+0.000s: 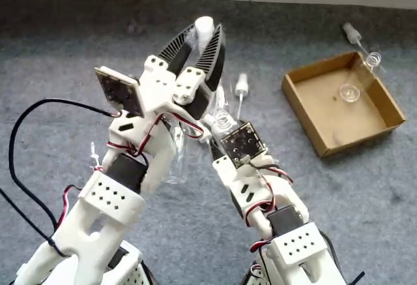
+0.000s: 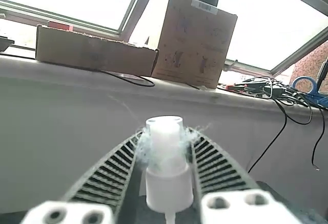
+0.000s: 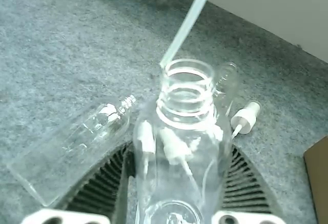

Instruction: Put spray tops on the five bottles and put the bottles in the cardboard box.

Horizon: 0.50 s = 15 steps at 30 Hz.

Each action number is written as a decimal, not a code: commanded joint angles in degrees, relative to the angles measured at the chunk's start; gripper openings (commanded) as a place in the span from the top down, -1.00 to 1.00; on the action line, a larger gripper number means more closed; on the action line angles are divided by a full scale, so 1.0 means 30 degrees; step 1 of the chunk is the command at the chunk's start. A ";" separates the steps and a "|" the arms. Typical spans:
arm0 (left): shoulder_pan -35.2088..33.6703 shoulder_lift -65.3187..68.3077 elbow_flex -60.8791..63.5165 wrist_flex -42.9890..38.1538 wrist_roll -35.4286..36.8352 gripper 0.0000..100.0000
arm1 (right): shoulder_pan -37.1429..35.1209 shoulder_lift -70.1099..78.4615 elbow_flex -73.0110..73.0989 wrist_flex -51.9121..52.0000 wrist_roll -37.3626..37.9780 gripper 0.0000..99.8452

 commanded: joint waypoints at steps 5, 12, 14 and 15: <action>-0.0190 0.0220 -0.0923 -0.2286 0.0264 0.99 | -0.0161 -0.0425 -0.0103 -0.0454 -0.4103 0.73; 0.0923 0.0249 -0.0952 -0.3136 0.0264 0.99 | -0.0190 -0.0425 -0.0103 -0.0454 -0.4278 0.73; 0.1685 0.0308 -0.0982 -0.3165 0.0234 0.99 | -0.0161 -0.0425 -0.0103 -0.0484 -0.4425 0.73; 0.1861 0.0337 -0.0952 -0.3165 0.0234 0.99 | -0.0132 -0.0425 -0.0103 -0.0484 -0.4571 0.73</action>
